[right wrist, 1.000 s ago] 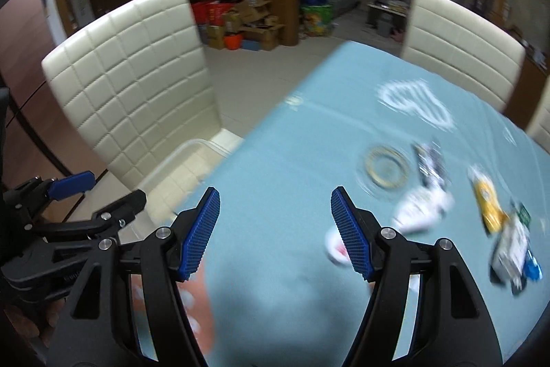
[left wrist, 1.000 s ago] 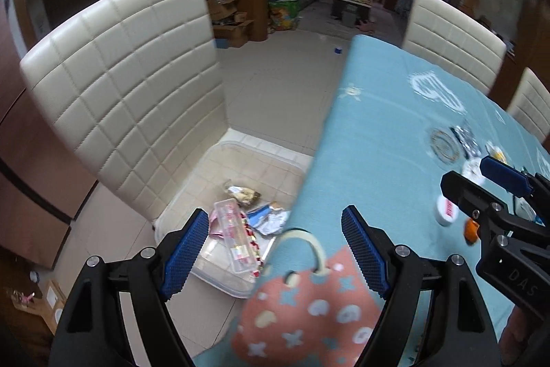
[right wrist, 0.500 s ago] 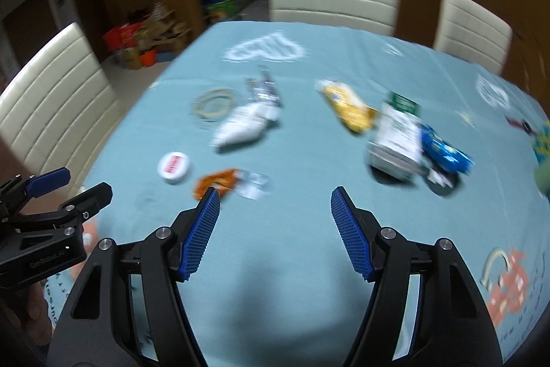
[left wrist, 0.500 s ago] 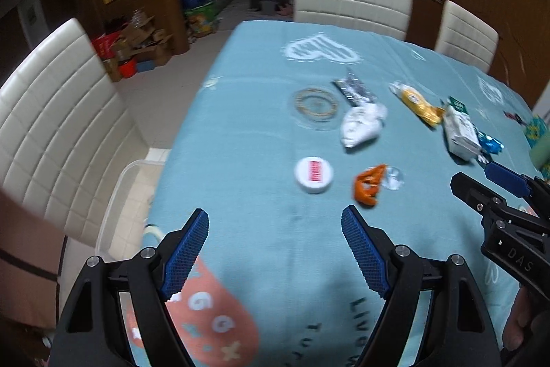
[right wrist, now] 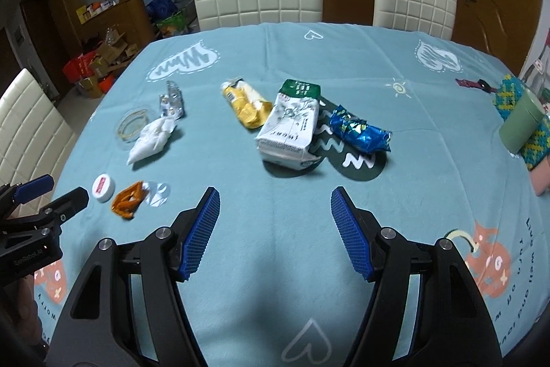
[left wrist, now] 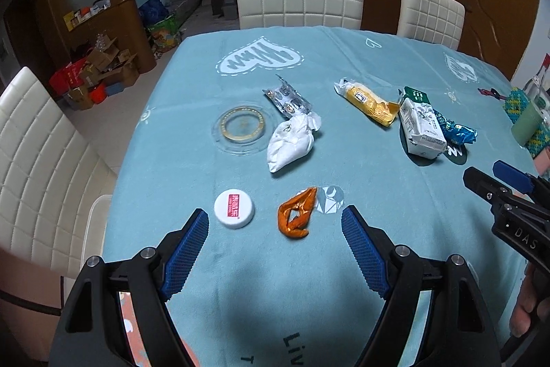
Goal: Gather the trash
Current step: 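Move both open grippers back over the table toward the remaining trash, then grasp the white round lid with the left gripper while the right grasps the white tissue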
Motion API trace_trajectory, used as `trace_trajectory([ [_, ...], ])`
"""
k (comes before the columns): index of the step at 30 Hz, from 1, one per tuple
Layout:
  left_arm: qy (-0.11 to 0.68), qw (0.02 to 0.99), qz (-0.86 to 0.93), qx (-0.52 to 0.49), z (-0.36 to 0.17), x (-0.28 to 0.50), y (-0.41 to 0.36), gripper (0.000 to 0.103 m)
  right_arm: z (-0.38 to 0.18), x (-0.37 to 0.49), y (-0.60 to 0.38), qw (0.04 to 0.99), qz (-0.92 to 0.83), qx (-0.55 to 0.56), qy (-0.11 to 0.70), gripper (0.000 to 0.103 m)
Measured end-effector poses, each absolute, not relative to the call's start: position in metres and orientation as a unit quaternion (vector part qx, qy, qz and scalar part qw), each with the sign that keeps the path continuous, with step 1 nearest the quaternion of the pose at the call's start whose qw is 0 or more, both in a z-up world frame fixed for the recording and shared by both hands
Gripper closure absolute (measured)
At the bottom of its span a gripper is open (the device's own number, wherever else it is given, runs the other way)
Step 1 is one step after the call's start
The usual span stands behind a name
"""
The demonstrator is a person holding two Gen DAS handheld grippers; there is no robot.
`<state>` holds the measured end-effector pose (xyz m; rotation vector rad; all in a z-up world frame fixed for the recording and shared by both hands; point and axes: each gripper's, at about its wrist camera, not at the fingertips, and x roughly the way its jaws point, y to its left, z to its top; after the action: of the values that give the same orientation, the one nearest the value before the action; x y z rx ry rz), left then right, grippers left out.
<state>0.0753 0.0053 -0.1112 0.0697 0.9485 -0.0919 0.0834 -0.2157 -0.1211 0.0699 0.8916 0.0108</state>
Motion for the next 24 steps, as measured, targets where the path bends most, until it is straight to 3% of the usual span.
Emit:
trace_trajectory([
  [8,0.492,0.868,-0.048,0.053,-0.142,0.098,-0.003,0.025,-0.144,0.115,-0.217,0.889,0.009,0.033,0.457,0.033],
  [15,0.521,0.853,0.017,0.025,-0.167,0.117,0.040,0.025,-0.163,0.130,-0.211,0.881,0.028,0.034,0.472,0.033],
  [24,0.522,0.852,0.019,0.035,-0.181,0.118,0.050,0.025,-0.175,0.138,-0.142,0.866,0.128,-0.004,0.483,0.033],
])
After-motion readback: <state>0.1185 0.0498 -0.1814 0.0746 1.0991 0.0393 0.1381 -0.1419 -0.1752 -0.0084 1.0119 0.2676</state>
